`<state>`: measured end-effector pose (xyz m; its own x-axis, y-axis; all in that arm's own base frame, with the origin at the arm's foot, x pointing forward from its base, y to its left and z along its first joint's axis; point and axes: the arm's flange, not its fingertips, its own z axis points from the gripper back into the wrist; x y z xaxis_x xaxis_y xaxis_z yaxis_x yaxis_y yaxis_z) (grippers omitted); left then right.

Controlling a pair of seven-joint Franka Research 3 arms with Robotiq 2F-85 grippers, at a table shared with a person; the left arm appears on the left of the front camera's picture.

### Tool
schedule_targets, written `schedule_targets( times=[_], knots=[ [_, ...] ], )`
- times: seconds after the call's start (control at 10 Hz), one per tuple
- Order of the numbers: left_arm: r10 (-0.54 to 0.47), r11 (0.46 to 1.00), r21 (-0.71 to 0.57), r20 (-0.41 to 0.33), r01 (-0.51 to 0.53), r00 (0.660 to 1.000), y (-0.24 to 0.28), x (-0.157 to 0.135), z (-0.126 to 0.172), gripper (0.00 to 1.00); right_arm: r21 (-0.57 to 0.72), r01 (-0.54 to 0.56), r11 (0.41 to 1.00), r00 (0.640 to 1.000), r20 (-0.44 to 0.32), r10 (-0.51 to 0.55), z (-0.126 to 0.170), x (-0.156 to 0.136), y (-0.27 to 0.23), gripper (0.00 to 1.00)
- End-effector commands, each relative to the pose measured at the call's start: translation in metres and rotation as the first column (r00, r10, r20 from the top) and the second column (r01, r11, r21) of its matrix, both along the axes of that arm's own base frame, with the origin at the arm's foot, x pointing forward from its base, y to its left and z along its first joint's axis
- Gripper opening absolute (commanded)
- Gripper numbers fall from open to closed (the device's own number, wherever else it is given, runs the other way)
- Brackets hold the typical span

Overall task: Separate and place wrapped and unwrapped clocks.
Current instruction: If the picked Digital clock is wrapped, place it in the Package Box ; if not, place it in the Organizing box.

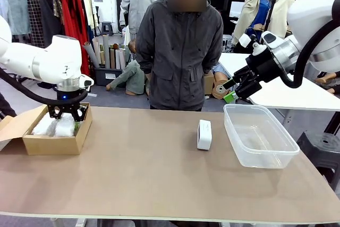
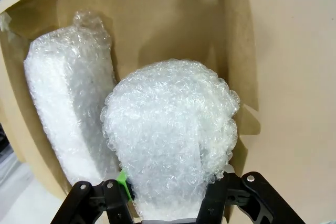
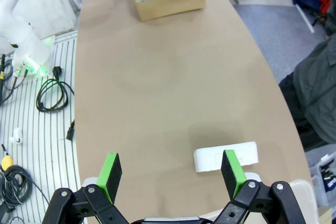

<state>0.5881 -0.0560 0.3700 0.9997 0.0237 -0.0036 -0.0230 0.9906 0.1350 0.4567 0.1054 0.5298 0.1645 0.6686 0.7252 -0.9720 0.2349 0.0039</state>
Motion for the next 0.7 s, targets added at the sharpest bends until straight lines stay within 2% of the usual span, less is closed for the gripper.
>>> schedule_targets(
  times=[0.0,0.6],
  knots=[
    [0.013,1.0,0.018,0.028,-0.013,1.0,0.008,-0.001,-0.004,0.0,0.005,-0.008,1.0,1.0,0.005,0.008,0.001,0.001,0.0,1.0],
    [0.008,1.0,-0.01,0.071,-0.007,0.997,0.017,0.013,-0.018,0.0,0.005,-0.008,1.0,1.0,0.005,0.008,0.001,0.001,0.0,1.0]
  ],
)
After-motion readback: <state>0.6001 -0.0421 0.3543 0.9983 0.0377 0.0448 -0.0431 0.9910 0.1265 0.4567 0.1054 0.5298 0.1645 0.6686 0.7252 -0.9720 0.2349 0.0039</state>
